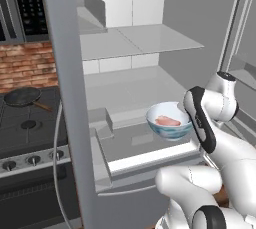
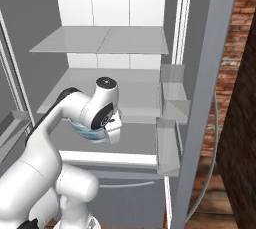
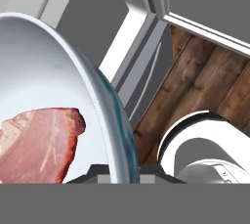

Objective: Place one of the steaks on the plate and the other in the bowl. Then place the bowl in the fridge.

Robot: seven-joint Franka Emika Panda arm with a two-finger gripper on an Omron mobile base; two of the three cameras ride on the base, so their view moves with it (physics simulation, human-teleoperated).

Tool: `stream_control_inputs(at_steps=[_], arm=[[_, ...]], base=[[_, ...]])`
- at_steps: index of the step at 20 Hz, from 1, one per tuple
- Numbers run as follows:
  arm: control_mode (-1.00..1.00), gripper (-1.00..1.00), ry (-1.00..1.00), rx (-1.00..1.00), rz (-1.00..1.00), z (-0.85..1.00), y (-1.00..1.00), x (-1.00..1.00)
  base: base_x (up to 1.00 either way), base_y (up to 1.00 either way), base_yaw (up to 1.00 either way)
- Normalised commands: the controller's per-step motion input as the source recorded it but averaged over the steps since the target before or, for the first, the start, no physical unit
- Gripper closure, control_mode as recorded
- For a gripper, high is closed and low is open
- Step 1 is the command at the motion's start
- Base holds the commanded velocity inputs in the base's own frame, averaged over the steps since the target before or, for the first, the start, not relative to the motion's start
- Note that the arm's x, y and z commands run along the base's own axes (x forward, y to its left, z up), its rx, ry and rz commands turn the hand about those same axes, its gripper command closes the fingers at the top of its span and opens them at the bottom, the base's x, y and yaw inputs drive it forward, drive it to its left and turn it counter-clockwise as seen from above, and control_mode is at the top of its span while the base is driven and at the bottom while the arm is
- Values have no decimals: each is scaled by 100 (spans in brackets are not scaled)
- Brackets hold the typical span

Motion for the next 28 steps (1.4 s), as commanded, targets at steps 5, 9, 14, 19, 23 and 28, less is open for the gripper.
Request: stream_control_inputs(at_steps=[5, 9, 14, 19, 23, 28], arm=[[100, 100, 0, 0, 0, 0, 0, 0], [100, 100, 0, 0, 0, 0, 0, 0], [100, 100, 0, 0, 0, 0, 0, 0], [100, 100, 0, 0, 0, 0, 0, 0], [-100, 100, -5, 3, 2, 0, 0, 0], [-100, 100, -25, 12, 3, 7, 0, 0]], base=[[0, -3, 0], [0, 4, -2], [16, 1, 2], [25, 0, 7], [5, 0, 2], [0, 0, 0]])
